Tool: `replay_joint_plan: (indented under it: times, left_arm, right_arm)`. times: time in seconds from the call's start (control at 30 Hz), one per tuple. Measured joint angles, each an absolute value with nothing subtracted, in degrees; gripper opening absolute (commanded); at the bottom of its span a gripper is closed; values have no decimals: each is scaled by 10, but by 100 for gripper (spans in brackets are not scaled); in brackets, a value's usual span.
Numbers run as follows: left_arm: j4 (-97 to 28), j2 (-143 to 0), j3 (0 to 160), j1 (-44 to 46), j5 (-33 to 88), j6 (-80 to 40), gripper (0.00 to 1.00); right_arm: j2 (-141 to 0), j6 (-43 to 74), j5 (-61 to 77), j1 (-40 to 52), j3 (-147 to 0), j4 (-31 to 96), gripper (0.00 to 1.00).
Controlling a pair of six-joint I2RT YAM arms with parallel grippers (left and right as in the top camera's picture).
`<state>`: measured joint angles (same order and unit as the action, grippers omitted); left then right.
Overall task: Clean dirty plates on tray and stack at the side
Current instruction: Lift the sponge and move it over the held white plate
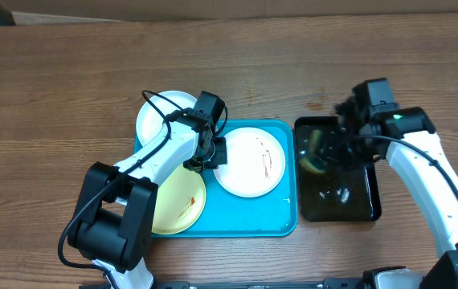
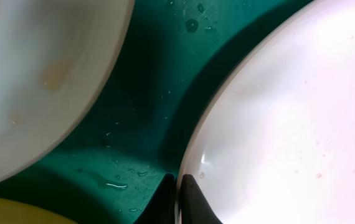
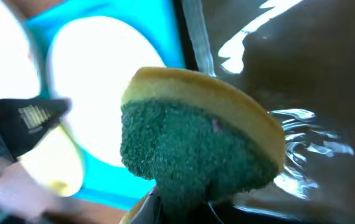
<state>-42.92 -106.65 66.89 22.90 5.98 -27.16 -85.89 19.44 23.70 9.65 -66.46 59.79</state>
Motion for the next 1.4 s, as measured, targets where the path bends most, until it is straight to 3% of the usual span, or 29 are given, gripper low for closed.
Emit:
replay_joint_plan:
  times: [0.17, 0.37, 0.5, 0.9, 1.4]
  left_arm:
    - [-427, -1067, 669, 229, 60, -272, 4]
    - [-426, -1067, 669, 229, 60, -271, 4]
    - [-426, -1067, 669, 229, 60, -272, 4]
    - [-426, -1067, 669, 229, 60, -271, 4]
    - [-427, -1067, 669, 229, 60, -271, 4]
  right_arm:
    - [-859, 254, 213, 195, -667, 524, 4]
    - [-859, 400, 45, 343, -668, 536, 4]
    - [-859, 475, -59, 395, -668, 536, 4]
    - [-948, 547, -195, 457, -668, 500, 4]
    - [-1029, 576, -209, 458, -668, 482, 4]
